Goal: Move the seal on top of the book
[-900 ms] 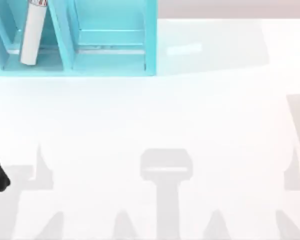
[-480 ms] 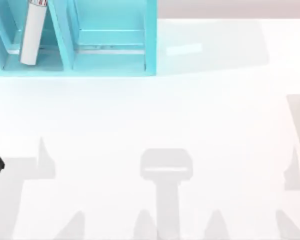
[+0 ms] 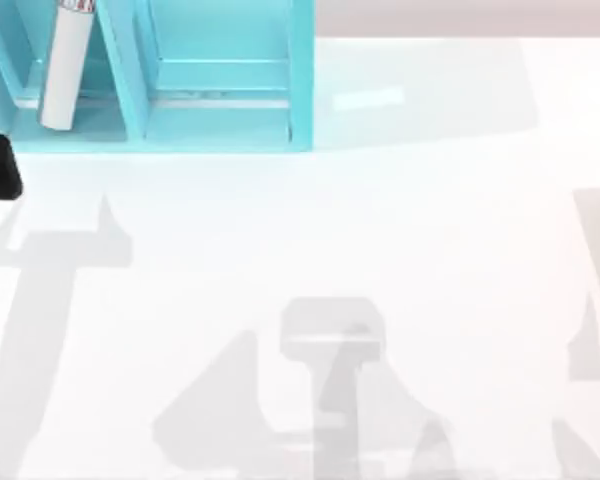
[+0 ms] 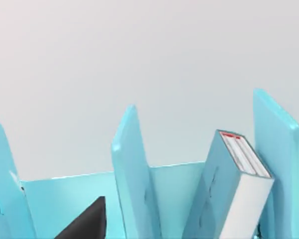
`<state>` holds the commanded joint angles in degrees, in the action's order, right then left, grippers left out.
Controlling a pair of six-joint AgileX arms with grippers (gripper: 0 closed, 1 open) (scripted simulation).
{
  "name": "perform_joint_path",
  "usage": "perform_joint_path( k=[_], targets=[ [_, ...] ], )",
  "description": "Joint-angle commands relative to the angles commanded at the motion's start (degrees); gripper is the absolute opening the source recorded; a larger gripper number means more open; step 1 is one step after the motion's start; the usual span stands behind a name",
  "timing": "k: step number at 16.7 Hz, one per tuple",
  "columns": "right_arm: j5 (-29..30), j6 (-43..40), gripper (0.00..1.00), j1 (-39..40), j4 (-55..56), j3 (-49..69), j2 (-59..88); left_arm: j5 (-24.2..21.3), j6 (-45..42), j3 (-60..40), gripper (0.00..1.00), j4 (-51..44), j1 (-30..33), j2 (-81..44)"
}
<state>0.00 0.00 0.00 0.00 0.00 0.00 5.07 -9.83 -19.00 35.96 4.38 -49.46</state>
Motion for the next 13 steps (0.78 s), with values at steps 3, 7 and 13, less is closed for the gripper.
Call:
perform_joint_path(
  k=[3, 7, 13],
  targets=[
    [0.0, 0.0, 1.00, 0.0, 0.0, 0.0, 0.0, 1.2, -3.4, -6.1, 1.00, 10.9, 1.0, -19.9],
    [0.0, 0.0, 1.00, 0.0, 0.0, 0.0, 0.0, 2.4, -7.6, -13.4, 1.00, 23.7, 2.0, -44.7],
    [0.0, 0.0, 1.00, 0.0, 0.0, 0.0, 0.0, 3.1, -11.9, -20.2, 1.00, 34.8, 2.5, -66.5]
  ],
)
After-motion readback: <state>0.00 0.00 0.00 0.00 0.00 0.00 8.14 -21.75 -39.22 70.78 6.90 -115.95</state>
